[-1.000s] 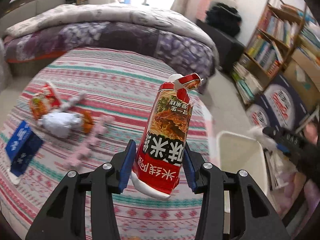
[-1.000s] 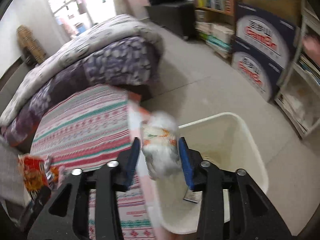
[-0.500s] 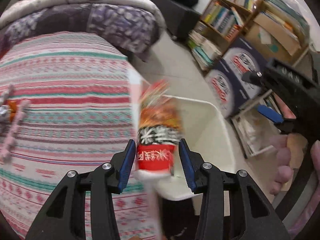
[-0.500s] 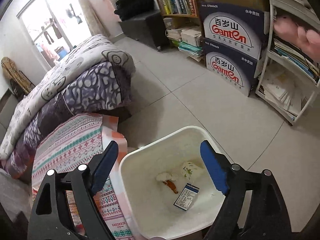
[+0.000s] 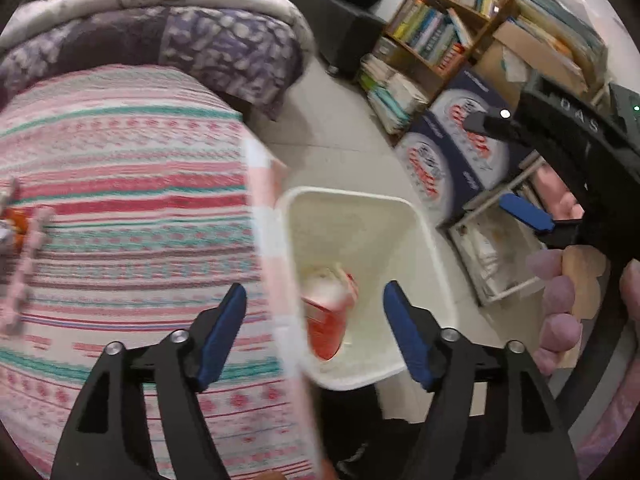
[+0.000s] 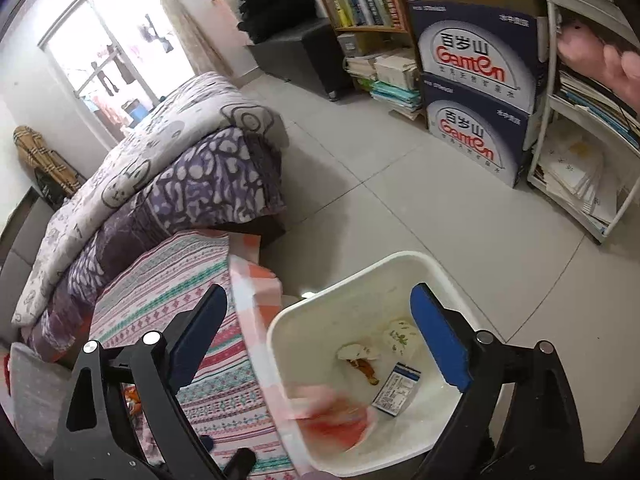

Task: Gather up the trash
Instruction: 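Carry the noodle packet and white wrapper to the white bin and release both, then grasp the blue box with the left tool while the right tool grasps the pink fuzzy strip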

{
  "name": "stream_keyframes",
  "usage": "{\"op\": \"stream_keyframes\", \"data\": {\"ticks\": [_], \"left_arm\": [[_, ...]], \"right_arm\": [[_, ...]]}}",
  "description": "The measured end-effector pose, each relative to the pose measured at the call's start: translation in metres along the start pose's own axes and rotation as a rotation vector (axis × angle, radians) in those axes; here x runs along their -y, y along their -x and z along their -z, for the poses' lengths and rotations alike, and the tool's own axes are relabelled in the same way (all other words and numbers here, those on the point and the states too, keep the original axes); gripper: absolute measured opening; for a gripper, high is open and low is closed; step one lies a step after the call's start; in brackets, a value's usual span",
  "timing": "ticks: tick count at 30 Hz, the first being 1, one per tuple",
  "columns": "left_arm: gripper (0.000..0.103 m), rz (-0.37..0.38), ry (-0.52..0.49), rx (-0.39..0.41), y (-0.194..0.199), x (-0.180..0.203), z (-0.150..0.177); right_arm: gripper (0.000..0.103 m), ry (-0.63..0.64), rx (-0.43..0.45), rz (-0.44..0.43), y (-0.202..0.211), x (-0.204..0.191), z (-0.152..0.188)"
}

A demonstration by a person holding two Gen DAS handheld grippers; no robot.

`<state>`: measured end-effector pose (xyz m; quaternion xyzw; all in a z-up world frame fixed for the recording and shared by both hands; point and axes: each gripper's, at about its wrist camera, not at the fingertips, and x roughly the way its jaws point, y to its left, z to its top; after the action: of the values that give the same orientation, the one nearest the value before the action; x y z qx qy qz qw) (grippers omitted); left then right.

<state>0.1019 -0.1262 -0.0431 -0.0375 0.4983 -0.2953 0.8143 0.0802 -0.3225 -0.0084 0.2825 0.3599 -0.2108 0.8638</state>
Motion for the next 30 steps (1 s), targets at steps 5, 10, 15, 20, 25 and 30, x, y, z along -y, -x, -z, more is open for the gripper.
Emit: {"op": "stream_keyframes", "data": {"ticks": [5, 10, 15, 20, 25, 30], "left_arm": [[0.078, -0.276, -0.032, -0.012, 0.017, -0.043, 0.001], [0.081, -0.540, -0.042, -0.089, 0.031, -0.102, 0.006], [0.085, -0.734, -0.059, -0.176, 0.047, -0.165, 0.011], [0.091, -0.871, -0.051, -0.246, 0.067, -0.235, 0.020], [0.093, -0.826, 0.069, -0.268, 0.089, -0.300, 0.027], [0.093, -0.761, 0.159, -0.277, 0.094, -0.338, 0.037]], "right_arm": [[0.091, 0.128, -0.066, -0.025, -0.013, -0.042, 0.022], [0.093, 0.248, -0.132, -0.043, -0.026, -0.085, 0.050], [0.094, 0.337, -0.200, -0.060, -0.040, -0.122, 0.078], [0.094, 0.436, -0.267, -0.073, -0.055, -0.161, 0.110], [0.095, 0.492, -0.318, -0.090, -0.067, -0.190, 0.136], [0.095, 0.523, -0.357, -0.092, -0.079, -0.212, 0.157]]}}
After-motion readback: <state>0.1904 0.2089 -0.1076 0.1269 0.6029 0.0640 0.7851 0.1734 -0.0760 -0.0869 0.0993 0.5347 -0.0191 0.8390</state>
